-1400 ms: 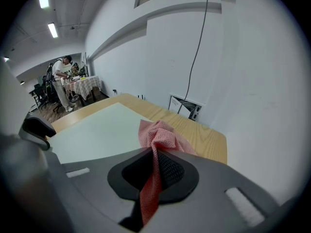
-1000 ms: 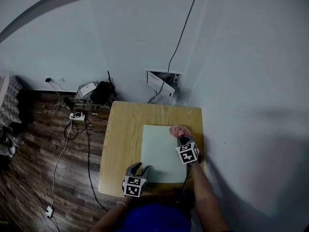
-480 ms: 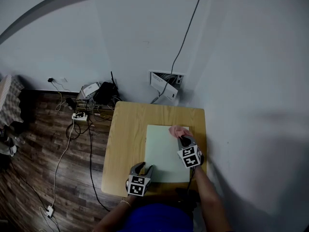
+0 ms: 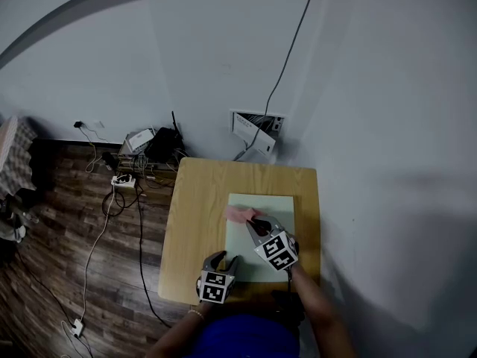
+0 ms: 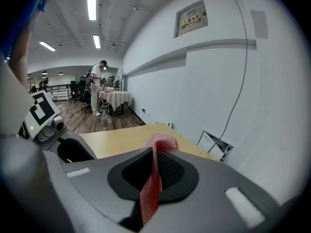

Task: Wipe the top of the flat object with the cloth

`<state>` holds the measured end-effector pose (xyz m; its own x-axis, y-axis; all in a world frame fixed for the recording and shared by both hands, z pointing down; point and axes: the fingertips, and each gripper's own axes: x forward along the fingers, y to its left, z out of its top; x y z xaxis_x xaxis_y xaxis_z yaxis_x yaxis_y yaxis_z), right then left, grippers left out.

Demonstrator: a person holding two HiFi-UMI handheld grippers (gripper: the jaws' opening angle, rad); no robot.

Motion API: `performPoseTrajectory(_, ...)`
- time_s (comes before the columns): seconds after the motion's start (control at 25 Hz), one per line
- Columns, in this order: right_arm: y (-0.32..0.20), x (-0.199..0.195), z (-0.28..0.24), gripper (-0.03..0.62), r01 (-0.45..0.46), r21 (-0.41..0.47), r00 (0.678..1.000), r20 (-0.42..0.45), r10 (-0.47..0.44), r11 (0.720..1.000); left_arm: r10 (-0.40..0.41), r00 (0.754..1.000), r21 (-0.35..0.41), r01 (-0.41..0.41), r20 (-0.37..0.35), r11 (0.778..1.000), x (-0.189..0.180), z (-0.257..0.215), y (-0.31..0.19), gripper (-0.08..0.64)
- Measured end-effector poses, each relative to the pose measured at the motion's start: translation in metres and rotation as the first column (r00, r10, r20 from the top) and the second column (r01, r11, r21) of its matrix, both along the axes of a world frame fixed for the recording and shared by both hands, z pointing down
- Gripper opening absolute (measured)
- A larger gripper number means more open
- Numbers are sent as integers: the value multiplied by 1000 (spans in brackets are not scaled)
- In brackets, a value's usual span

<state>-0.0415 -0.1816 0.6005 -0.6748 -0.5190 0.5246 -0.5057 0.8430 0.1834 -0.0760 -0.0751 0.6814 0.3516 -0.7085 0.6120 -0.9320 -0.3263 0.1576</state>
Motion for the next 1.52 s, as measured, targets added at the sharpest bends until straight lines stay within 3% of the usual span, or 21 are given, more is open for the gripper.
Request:
performPoseTrajectory(0.2, 12, -22, 25, 15, 72, -39, 992, -101, -76, 997, 5, 1000, 0, -5, 1, 1000, 0, -1, -1, 166)
performPoseTrajectory(0.48, 17, -43, 65, 17, 106, -101, 967, -222, -126, 989, 6, 1000, 6, -6, 4, 1000, 0, -1, -1, 166)
performPoseTrajectory(0.8, 17, -46, 72, 15, 59, -122, 977, -196, -82, 991, 2, 1000, 9, -2, 6, 1000, -1, 0, 0, 166)
performPoseTrajectory(1.52, 23, -25, 78, 14, 102, -72, 958, -262, -117, 992, 7, 1000, 6, -7, 13, 1000, -1, 1, -1, 166)
